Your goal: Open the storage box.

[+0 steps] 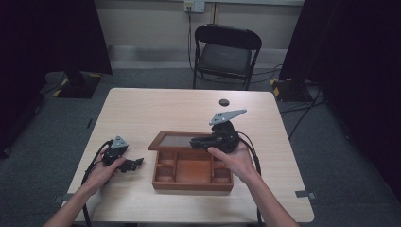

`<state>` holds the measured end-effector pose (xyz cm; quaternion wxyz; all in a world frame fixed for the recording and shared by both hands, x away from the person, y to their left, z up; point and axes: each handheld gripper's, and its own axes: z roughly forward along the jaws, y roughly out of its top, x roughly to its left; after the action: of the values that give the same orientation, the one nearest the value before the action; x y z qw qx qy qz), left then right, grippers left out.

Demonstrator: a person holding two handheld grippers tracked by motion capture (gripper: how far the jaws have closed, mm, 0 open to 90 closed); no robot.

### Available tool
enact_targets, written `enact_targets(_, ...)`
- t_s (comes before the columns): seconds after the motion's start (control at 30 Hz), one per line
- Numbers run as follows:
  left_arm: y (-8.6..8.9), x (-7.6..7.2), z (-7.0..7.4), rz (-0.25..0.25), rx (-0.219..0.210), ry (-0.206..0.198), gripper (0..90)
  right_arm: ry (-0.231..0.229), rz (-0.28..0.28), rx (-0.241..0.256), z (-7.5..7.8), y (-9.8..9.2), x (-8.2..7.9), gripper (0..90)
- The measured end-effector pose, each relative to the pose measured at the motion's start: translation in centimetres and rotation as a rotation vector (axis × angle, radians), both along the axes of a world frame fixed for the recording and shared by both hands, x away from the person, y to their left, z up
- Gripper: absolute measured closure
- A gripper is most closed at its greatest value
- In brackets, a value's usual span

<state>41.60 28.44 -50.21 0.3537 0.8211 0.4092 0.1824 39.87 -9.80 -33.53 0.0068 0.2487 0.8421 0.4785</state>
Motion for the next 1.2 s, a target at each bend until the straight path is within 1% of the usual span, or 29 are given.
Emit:
enact_targets(0.17, 0.0, 0.0, 0.0, -0.001, 0.001, -0.001, 8.5, -0.005, -0.001, 0.002, 0.18, -0.03, 0.14, 81.9)
enact_targets(0.33, 0.0, 0.0, 0.0, 0.0, 0.001, -0.002, 8.5, -0.008, -0.004, -0.008, 0.34, 0.09, 0.16, 81.9)
enact_targets(0.6, 0.0, 0.0, 0.0, 0.0, 0.001, 0.0, 8.5, -0.009, -0.009, 0.011, 0.44, -0.05, 0.44, 82.0)
enact_targets(1.03, 0.0, 0.0, -0.01, 0.0, 0.0, -0.001, 8.5, -0.011, -0.02, 0.013, 0.8, -0.02, 0.72, 82.0)
enact_targets(1.2, 0.0, 0.0, 0.0, 0.0, 0.0, 0.0, 8.5, -0.011, -0.016, 0.013, 0.87, -0.02, 0.86, 82.1)
